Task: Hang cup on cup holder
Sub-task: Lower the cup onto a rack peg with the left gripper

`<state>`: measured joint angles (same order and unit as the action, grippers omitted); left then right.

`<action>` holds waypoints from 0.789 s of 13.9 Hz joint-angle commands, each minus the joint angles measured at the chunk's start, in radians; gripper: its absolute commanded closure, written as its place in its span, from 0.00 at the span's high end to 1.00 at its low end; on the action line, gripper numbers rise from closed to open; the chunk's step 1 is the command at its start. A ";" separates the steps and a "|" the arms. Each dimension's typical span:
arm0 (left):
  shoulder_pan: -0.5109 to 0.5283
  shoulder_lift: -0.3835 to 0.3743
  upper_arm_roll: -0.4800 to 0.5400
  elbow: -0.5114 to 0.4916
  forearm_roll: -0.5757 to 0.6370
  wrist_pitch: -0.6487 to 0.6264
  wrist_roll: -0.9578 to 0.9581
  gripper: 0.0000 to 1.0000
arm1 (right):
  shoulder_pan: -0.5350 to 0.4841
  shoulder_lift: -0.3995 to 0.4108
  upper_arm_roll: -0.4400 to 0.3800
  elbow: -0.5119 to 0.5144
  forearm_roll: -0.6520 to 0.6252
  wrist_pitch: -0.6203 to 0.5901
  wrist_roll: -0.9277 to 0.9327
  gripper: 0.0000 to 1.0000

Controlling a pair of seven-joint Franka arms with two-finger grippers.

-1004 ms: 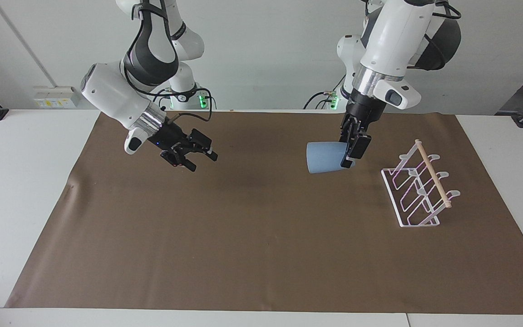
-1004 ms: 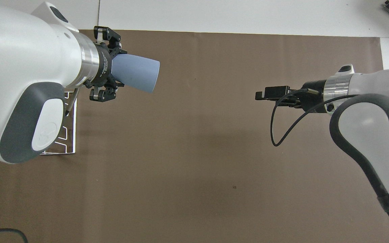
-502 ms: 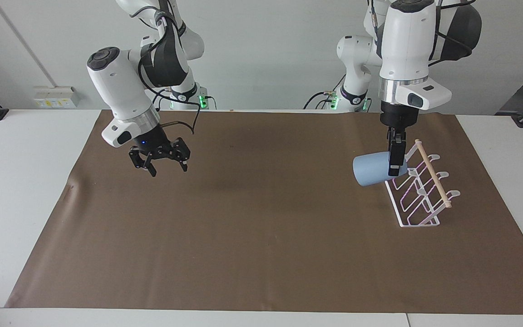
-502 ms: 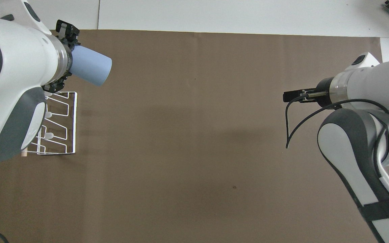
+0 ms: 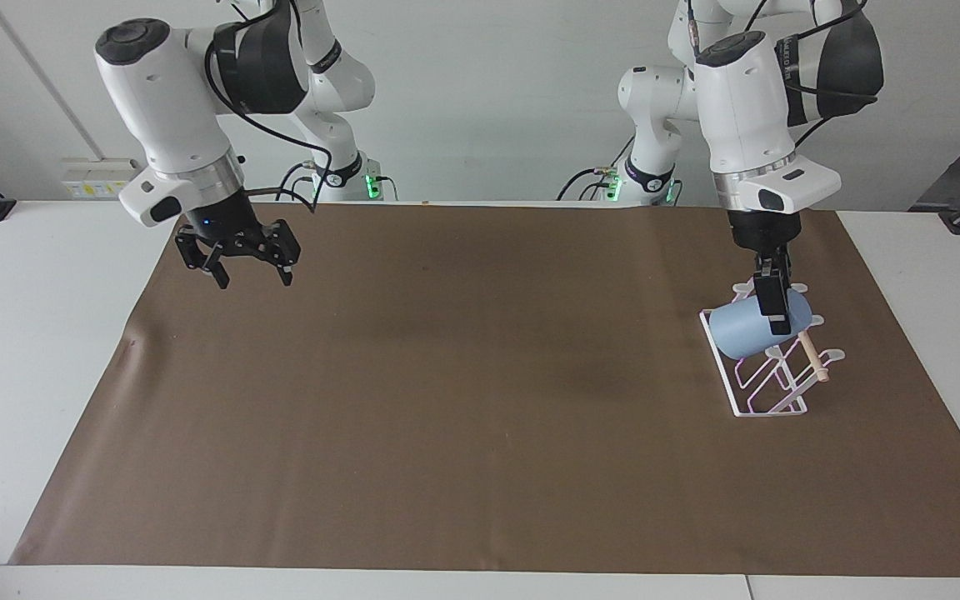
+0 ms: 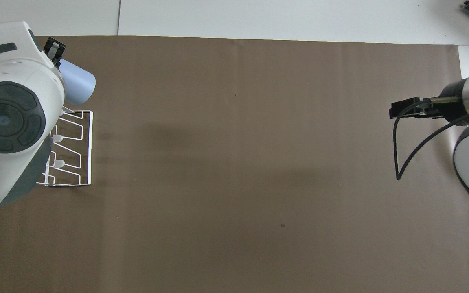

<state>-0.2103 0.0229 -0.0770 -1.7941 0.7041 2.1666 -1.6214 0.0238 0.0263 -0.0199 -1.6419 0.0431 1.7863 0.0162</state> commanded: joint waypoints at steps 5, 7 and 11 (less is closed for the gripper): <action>0.051 0.000 -0.007 -0.166 0.412 0.055 -0.268 0.00 | -0.059 0.012 0.009 0.211 -0.071 -0.264 0.027 1.00; 0.065 0.011 -0.007 -0.195 0.459 0.073 -0.268 0.00 | -0.079 -0.009 0.014 0.189 -0.066 -0.288 0.092 1.00; 0.085 -0.012 -0.007 -0.298 0.506 0.147 -0.291 0.00 | -0.068 -0.040 0.015 0.126 -0.068 -0.278 0.113 1.00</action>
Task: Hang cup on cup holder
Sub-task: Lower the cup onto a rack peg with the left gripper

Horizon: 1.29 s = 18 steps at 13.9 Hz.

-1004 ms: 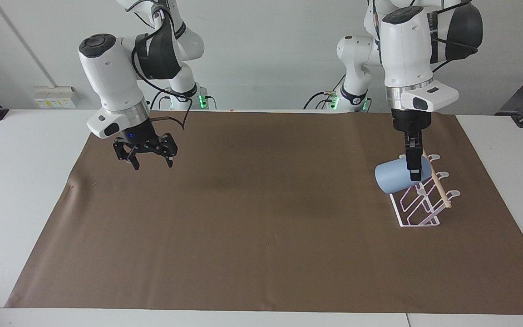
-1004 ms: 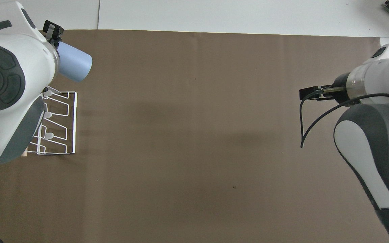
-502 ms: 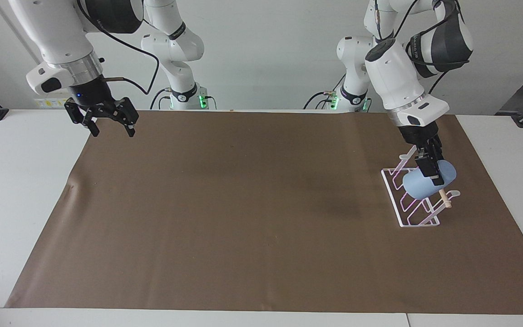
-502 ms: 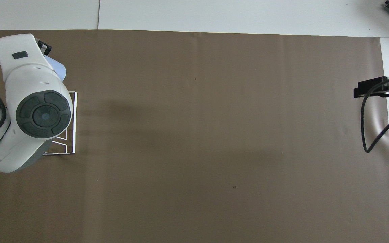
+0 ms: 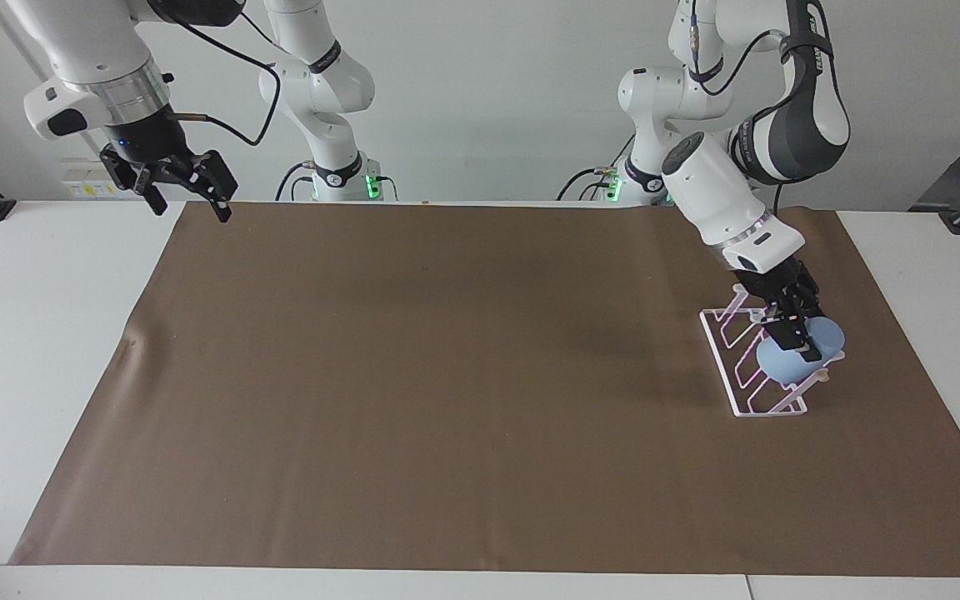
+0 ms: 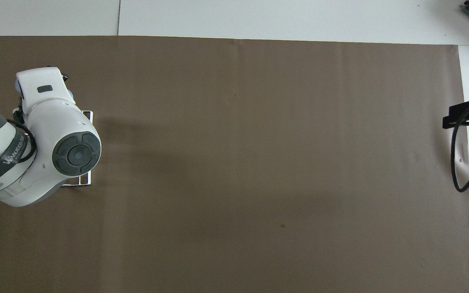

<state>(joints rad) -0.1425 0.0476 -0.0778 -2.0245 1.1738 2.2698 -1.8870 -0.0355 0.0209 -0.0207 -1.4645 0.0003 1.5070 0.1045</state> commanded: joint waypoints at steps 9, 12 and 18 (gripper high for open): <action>0.047 -0.077 -0.008 -0.174 0.057 0.115 -0.047 0.21 | -0.009 -0.067 0.024 -0.097 -0.029 -0.011 0.011 1.00; 0.057 -0.074 -0.010 -0.166 0.057 0.117 -0.044 0.91 | -0.007 -0.067 0.025 -0.099 -0.029 -0.005 0.011 1.00; 0.049 -0.058 -0.011 -0.111 0.050 0.102 -0.004 1.00 | -0.006 -0.101 0.027 -0.174 -0.028 0.068 0.018 1.00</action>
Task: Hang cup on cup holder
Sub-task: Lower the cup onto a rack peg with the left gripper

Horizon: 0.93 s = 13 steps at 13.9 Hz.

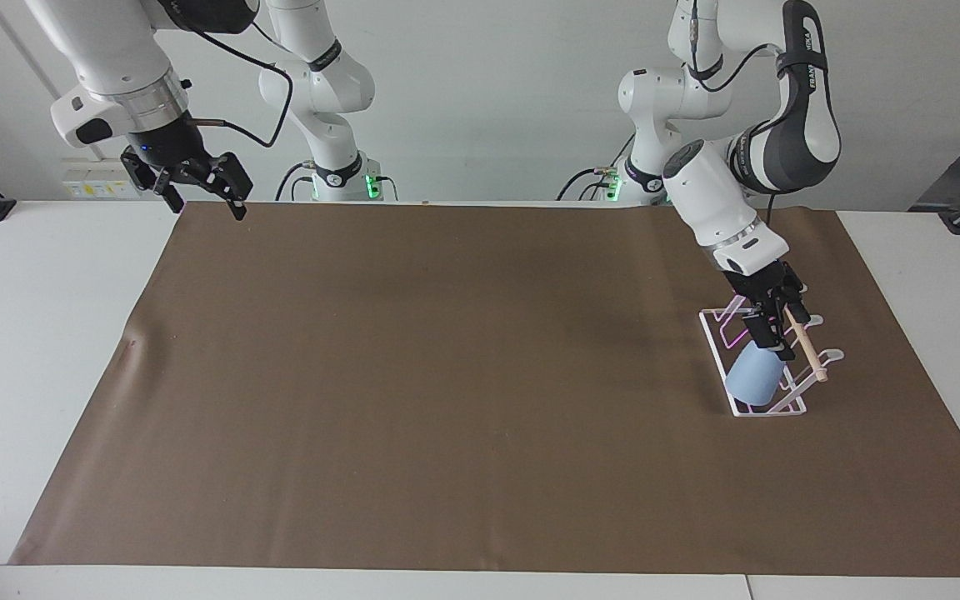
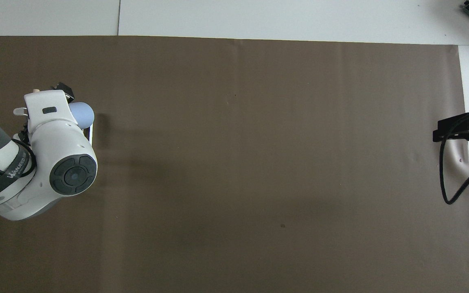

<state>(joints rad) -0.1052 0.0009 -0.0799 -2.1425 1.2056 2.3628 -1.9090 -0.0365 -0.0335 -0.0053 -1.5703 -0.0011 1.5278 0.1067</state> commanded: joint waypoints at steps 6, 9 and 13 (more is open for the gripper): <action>-0.010 -0.007 -0.015 0.105 -0.243 0.003 0.191 1.00 | -0.008 -0.022 0.013 -0.023 -0.030 0.060 0.007 1.00; -0.019 -0.030 -0.024 0.115 -0.398 -0.019 0.330 1.00 | -0.006 -0.029 0.013 -0.036 -0.030 0.061 0.002 1.00; -0.019 -0.053 -0.029 0.179 -0.676 -0.097 0.687 1.00 | -0.006 -0.032 0.013 -0.046 -0.039 0.061 -0.025 1.00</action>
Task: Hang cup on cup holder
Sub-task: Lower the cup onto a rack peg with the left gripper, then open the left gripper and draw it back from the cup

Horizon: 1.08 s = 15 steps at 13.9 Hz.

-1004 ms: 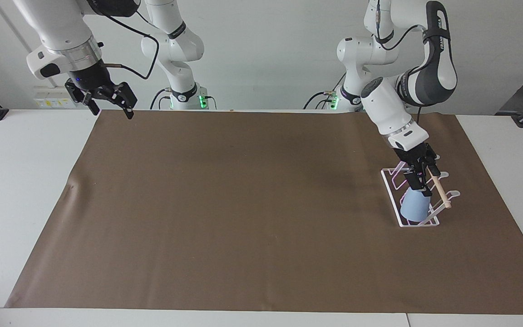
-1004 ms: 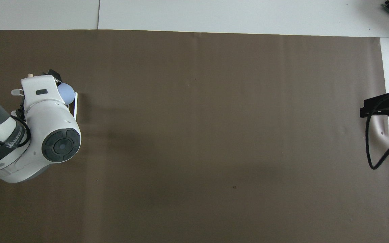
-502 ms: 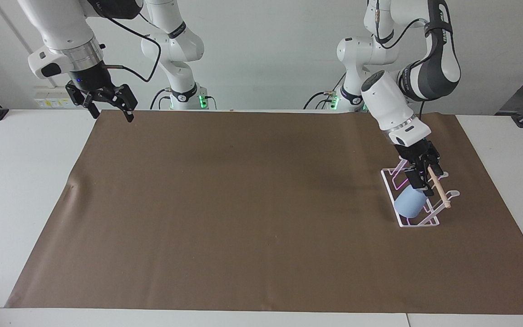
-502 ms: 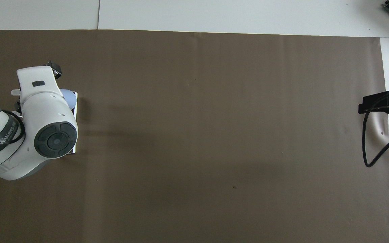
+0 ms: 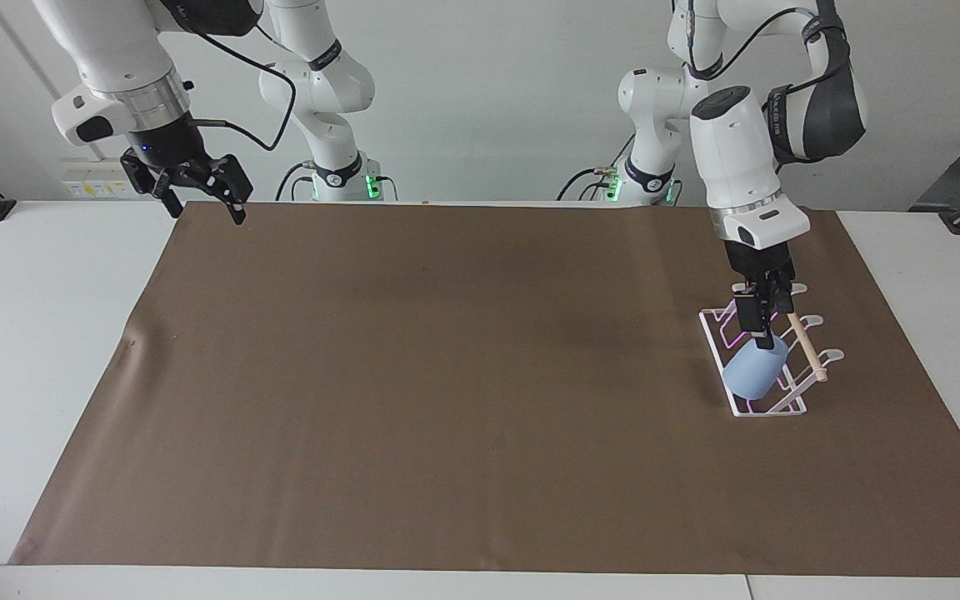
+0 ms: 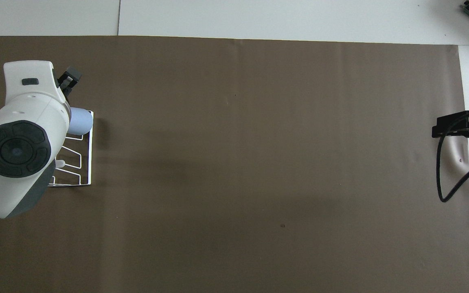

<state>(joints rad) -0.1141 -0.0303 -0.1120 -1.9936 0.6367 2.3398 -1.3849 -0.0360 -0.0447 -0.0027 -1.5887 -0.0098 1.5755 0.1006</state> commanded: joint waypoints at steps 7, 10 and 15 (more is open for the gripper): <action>0.048 -0.068 0.025 0.202 -0.500 -0.460 1.034 1.00 | -0.008 -0.024 0.010 -0.033 -0.010 0.009 -0.016 1.00; 0.111 -0.062 0.025 0.286 -0.604 -0.588 1.263 1.00 | -0.008 -0.026 0.010 -0.037 -0.010 0.014 -0.059 1.00; 0.122 -0.033 0.025 0.413 -0.611 -0.782 1.462 1.00 | -0.008 -0.030 0.009 -0.048 -0.012 0.015 -0.091 1.00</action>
<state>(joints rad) -0.0003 -0.1003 -0.0796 -1.6549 0.0470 1.6363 0.0273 -0.0352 -0.0452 0.0006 -1.5992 -0.0159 1.5755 0.0300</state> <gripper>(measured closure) 0.000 0.000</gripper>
